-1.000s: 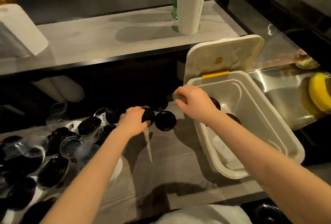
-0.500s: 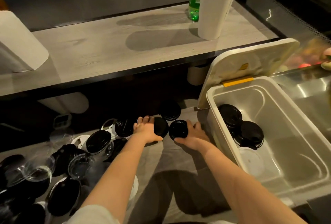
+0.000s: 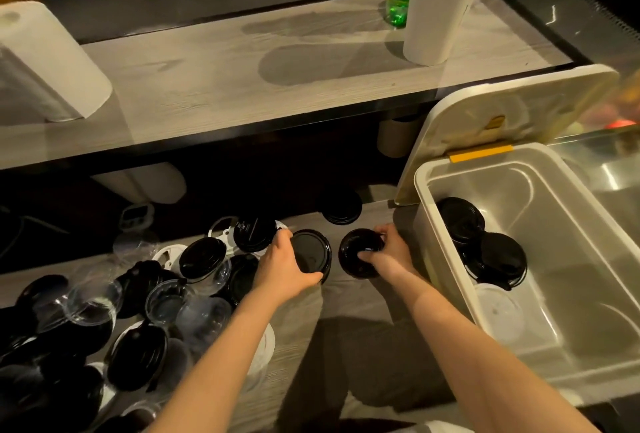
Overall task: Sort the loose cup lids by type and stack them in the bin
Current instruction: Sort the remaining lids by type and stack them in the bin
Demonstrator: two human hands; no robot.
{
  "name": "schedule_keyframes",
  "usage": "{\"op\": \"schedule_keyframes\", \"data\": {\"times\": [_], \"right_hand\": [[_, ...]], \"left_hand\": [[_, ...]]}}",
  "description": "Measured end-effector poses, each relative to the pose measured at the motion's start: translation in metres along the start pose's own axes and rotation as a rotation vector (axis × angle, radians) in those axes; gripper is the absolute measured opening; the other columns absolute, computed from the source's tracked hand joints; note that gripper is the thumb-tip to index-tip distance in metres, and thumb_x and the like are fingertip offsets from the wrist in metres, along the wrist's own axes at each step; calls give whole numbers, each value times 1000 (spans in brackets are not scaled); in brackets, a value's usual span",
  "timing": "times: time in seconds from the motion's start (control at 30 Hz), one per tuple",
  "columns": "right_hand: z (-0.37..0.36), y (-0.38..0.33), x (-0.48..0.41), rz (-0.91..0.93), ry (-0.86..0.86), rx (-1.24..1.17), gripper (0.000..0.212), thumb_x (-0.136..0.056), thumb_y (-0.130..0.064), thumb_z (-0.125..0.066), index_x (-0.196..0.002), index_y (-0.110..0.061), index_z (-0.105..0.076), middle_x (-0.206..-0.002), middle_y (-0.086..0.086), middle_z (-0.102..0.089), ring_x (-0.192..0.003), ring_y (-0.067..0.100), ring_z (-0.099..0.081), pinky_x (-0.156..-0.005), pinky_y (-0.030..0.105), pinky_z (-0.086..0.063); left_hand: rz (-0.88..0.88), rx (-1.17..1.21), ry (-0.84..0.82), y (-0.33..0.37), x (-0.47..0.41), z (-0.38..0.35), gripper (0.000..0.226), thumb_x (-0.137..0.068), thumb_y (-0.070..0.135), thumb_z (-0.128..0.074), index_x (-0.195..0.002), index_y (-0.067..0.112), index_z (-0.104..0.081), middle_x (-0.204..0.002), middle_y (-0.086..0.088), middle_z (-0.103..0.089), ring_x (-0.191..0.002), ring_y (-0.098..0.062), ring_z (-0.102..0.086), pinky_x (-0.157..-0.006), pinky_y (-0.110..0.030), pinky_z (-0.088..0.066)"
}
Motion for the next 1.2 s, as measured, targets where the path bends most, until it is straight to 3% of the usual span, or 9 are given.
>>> {"op": "schedule_keyframes", "data": {"times": [0.2,0.37,0.47,0.6,0.7,0.77,0.83,1.0,1.2], "right_hand": [[18,-34,30,205,-38,-255,49,-79,0,-71,-117,-22,-51,-115,5,-62,-107,21,-60,-95,40,-50],[60,-67,63,389,-80,-319,49,-84,-2,-67,-125,-23,-51,-114,-2,-61,-103,8,-61,-87,24,-54],[92,-75,69,425,-3,-394,47,-84,-1,-67,-123,-19,-49,-106,-3,-62,-95,7,-64,-77,17,-54],[143,-71,58,394,151,-470,38,-82,0,-68,-114,-15,-53,-97,-1,-61,-81,7,-64,-78,25,-54],[180,-51,30,324,240,-396,37,-79,1,-70,-110,-11,-57,-94,1,-62,-83,17,-63,-84,39,-53],[195,-36,7,259,242,-322,37,-75,0,-73,-107,-12,-58,-98,6,-61,-96,29,-62,-88,46,-50],[200,-24,-13,187,221,-217,41,-74,-4,-77,-109,-16,-58,-105,6,-59,-107,31,-60,-90,45,-49],[184,-7,-34,162,103,164,53,-79,-17,-75,-127,-11,-55,-124,11,-57,-113,26,-55,-94,34,-44],[177,-4,-38,251,131,558,55,-83,-39,-68,-130,-15,-53,-125,11,-57,-115,28,-53,-98,40,-44]], "left_hand": [[-65,147,120,6,23,21,96,-71,38,-78,-145,18,-20,-148,-4,-28,-135,-23,-32,-106,-35,-36],[-143,214,206,42,36,36,97,-73,36,-77,-147,20,-16,-150,1,-18,-138,-19,-24,-109,-33,-29],[-202,235,216,67,44,36,97,-74,37,-76,-147,19,-16,-149,2,-19,-137,-19,-25,-109,-34,-29],[-255,201,217,98,47,33,97,-73,39,-76,-148,16,-18,-149,1,-21,-137,-18,-25,-111,-32,-26],[-282,181,221,119,47,32,97,-73,39,-76,-147,15,-19,-146,1,-20,-135,-17,-27,-108,-28,-27],[-292,164,228,130,47,32,97,-73,40,-76,-147,15,-19,-146,0,-20,-135,-17,-27,-107,-28,-28],[-289,150,238,139,47,30,97,-73,41,-75,-148,16,-18,-146,0,-21,-135,-16,-27,-107,-30,-29],[-259,143,244,149,51,24,98,-74,41,-75,-148,16,-17,-149,1,-19,-137,-17,-26,-109,-32,-28],[-247,199,254,156,56,21,98,-73,39,-77,-148,18,-16,-151,1,-23,-138,-17,-26,-110,-30,-27]]}}
Point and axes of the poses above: each hand's wrist, its own x-axis away from the middle knuckle, its own z-axis out of the back of the hand, y = z × x, the point moved 3 cm from there along -x, towards the middle knuckle
